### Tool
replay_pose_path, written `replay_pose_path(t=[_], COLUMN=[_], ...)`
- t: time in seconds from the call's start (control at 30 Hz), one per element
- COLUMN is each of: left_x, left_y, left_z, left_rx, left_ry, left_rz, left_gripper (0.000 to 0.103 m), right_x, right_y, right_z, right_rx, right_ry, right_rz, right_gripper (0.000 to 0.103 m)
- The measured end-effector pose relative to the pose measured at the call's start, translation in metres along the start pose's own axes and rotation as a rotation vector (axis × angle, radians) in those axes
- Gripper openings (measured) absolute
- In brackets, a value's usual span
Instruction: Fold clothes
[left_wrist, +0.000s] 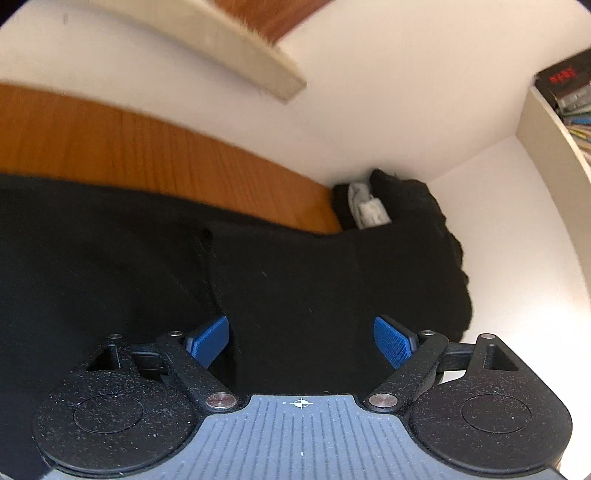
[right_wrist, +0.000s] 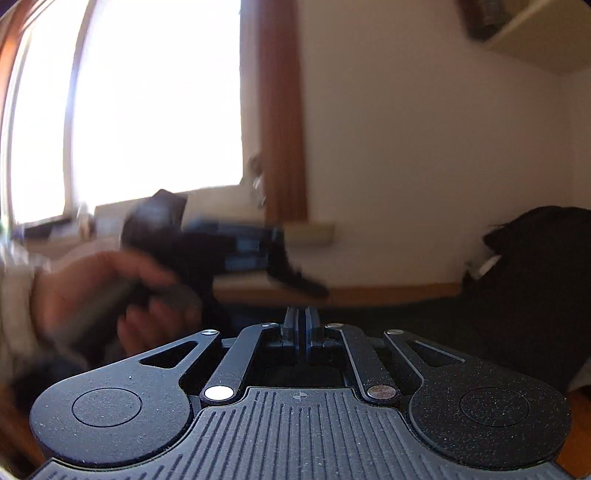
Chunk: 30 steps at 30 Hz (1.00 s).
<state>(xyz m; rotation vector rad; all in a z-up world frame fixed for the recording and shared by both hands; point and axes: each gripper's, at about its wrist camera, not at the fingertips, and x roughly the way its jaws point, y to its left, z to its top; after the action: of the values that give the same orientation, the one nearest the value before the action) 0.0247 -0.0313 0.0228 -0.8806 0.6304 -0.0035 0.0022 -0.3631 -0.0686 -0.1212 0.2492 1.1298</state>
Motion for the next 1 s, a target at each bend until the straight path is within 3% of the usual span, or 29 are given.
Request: replay_pose_path(t=[0.1, 0.17, 0.27, 0.43, 0.5, 0.57, 0.77, 1.0], left_x=[-0.008, -0.012, -0.015, -0.019, -0.022, -0.025, -0.029, -0.009], left_y=[0.002, 0.005, 0.009, 0.019, 0.021, 0.021, 0.014, 0.006], left_z=[0.005, 0.009, 0.012, 0.011, 0.01, 0.009, 0.005, -0.003], left_rx=[0.017, 0.003, -0.009, -0.026, -0.037, -0.039, -0.084, -0.173], left_ry=[-0.024, -0.035, -0.048, -0.039, -0.037, -0.035, -0.04, -0.004], left_rz=[0.031, 0.039, 0.052, 0.055, 0.047, 0.04, -0.003, -0.107], left_gripper=[0.088, 0.088, 0.088, 0.088, 0.088, 0.088, 0.09, 0.095], right_x=[0.007, 0.013, 0.017, 0.041, 0.052, 0.058, 0.037, 0.021], right_y=[0.012, 0.021, 0.029, 0.03, 0.027, 0.023, -0.003, -0.01], right_z=[-0.016, -0.024, -0.029, -0.023, -0.021, -0.016, 0.008, 0.019], right_rx=[-0.113, -0.175, -0.226, -0.279, -0.309, -0.301, -0.132, -0.087], right_ry=[0.086, 0.152, 0.195, 0.243, 0.271, 0.269, 0.047, -0.043], right_rz=[0.046, 0.075, 0.115, 0.112, 0.109, 0.096, -0.048, -0.064], right_gripper=[0.02, 0.037, 0.044, 0.045, 0.044, 0.005, 0.004, 0.004])
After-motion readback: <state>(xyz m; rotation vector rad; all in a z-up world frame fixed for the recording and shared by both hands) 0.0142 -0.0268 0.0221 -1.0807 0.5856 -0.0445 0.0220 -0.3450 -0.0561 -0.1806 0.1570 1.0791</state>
